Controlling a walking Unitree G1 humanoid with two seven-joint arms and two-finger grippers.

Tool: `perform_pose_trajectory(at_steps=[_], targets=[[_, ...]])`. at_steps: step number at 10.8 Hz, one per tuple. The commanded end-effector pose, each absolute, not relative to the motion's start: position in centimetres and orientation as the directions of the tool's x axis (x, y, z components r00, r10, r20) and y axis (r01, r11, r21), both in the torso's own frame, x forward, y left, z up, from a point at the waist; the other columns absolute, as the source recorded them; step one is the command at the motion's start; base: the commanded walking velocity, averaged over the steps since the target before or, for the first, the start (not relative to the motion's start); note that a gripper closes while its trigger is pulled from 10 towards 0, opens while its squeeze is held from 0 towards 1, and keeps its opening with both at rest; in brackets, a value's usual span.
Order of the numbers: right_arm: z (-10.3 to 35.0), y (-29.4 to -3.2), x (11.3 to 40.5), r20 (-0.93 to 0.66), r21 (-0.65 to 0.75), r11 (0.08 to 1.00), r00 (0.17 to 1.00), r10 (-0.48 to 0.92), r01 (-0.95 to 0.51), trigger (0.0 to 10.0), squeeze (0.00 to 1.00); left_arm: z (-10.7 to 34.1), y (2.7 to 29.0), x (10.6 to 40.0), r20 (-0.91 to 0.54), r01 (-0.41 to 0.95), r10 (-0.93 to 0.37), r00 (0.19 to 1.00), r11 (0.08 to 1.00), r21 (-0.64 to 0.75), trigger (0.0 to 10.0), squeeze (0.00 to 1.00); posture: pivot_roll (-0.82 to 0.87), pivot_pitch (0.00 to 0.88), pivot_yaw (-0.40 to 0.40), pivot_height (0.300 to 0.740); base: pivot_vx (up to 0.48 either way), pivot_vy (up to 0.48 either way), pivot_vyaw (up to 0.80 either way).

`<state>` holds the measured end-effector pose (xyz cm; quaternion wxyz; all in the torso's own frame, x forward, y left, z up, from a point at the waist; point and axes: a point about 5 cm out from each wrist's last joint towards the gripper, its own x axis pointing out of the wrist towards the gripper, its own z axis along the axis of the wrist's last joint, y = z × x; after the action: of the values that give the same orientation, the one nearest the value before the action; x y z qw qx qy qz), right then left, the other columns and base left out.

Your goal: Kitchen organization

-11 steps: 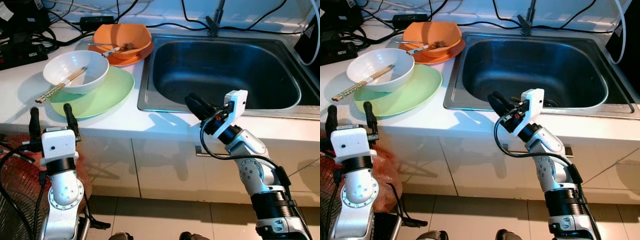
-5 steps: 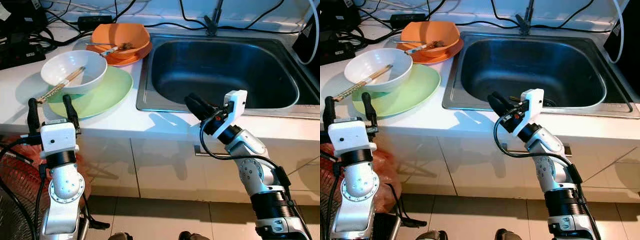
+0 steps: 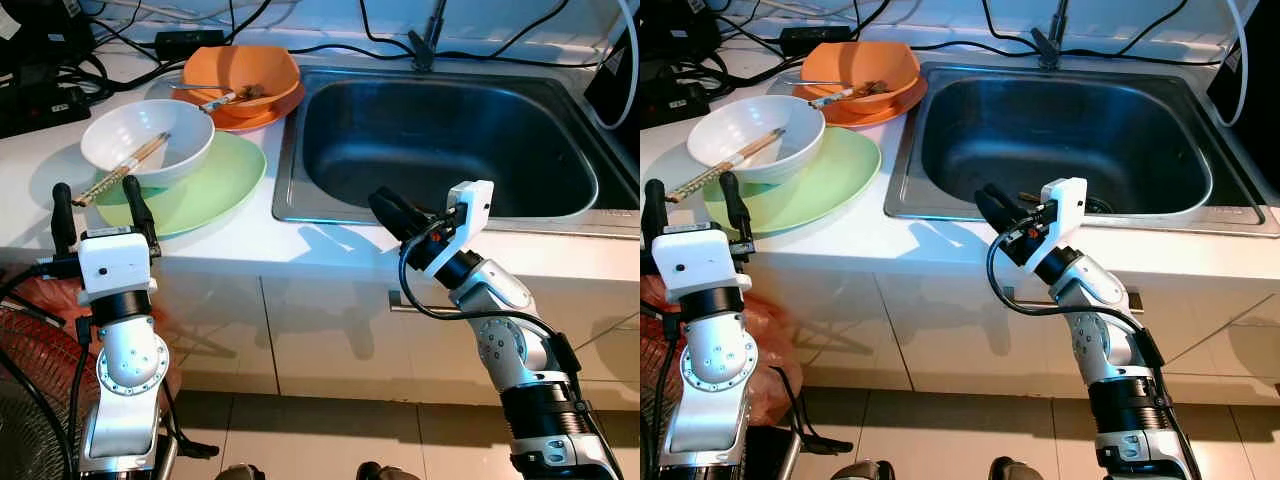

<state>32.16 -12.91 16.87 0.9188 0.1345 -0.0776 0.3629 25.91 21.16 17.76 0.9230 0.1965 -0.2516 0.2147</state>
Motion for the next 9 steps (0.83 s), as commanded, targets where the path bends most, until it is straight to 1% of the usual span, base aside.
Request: perform_pose_trajectory(at_steps=[1,5,6,7,8,9], targets=[[16.92,-13.02,32.18,0.236,0.193,0.702,0.727,0.645,-0.686,10.0,0.00,17.91,21.60,26.08,0.553,-0.510,0.306,0.775,0.819,0.261,10.0,0.00,0.05,0.141,-0.008,0.740,0.000,0.000,0.00],[16.90,-13.07,32.15,0.235,0.192,0.704,0.728,0.644,-0.684,10.0,0.00,18.08,21.48,26.58,0.558,-0.504,0.298,0.775,0.823,0.261,10.0,0.00,0.05,0.139,-0.010,0.740,0.000,0.000,0.00],[16.89,-13.08,32.15,0.234,0.192,0.704,0.729,0.643,-0.683,10.0,0.00,18.12,21.48,26.66,0.559,-0.504,0.298,0.774,0.824,0.259,7.7,0.00,0.05,0.139,-0.010,0.740,0.000,0.000,0.00],[16.88,-13.08,32.14,0.234,0.192,0.705,0.729,0.643,-0.683,10.0,0.00,18.13,21.48,26.67,0.560,-0.505,0.299,0.773,0.824,0.257,4.8,0.00,0.05,0.139,-0.010,0.740,0.000,0.000,0.00],[16.83,-13.10,32.15,0.233,0.193,0.706,0.731,0.641,-0.681,10.0,0.00,18.13,21.47,26.71,0.560,-0.503,0.298,0.773,0.826,0.256,0.7,0.00,0.05,0.139,-0.010,0.740,0.000,0.000,0.00],[16.83,-13.08,32.16,0.233,0.194,0.706,0.731,0.641,-0.681,10.0,0.00,18.16,21.48,26.73,0.561,-0.503,0.298,0.773,0.826,0.255,0.0,0.00,0.05,0.139,-0.008,0.740,0.000,0.000,0.00]])
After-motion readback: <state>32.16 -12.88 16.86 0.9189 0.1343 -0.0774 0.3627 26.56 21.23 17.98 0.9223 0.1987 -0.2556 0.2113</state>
